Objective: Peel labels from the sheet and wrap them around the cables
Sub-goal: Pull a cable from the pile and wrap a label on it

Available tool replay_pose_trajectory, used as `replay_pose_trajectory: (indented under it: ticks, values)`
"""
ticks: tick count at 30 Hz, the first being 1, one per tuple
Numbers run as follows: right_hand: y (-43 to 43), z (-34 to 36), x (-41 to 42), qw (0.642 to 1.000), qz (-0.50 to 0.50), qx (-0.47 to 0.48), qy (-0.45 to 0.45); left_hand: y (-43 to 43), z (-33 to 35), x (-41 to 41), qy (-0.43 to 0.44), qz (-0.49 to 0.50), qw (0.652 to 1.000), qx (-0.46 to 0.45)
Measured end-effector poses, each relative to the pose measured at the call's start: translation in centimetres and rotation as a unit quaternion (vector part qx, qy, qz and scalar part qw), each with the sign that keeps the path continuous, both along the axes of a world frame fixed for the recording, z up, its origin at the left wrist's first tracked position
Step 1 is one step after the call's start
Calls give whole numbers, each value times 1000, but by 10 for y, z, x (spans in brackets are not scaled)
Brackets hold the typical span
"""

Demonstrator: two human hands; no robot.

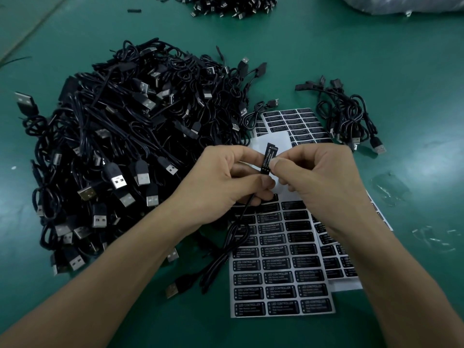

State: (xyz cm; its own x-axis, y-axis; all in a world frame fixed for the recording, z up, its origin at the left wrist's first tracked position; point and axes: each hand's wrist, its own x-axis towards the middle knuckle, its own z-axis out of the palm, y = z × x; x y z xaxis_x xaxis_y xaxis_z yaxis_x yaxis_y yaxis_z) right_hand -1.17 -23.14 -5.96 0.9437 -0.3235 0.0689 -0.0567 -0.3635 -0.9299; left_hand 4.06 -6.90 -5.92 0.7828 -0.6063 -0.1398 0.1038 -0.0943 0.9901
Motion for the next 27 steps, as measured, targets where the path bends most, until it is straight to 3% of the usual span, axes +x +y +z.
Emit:
replay_pose_trajectory:
  ticks: [27]
  values:
    - [-6, 0, 1, 1000, 19, 4, 20, 0, -2, 1, -4, -1, 1000, 2]
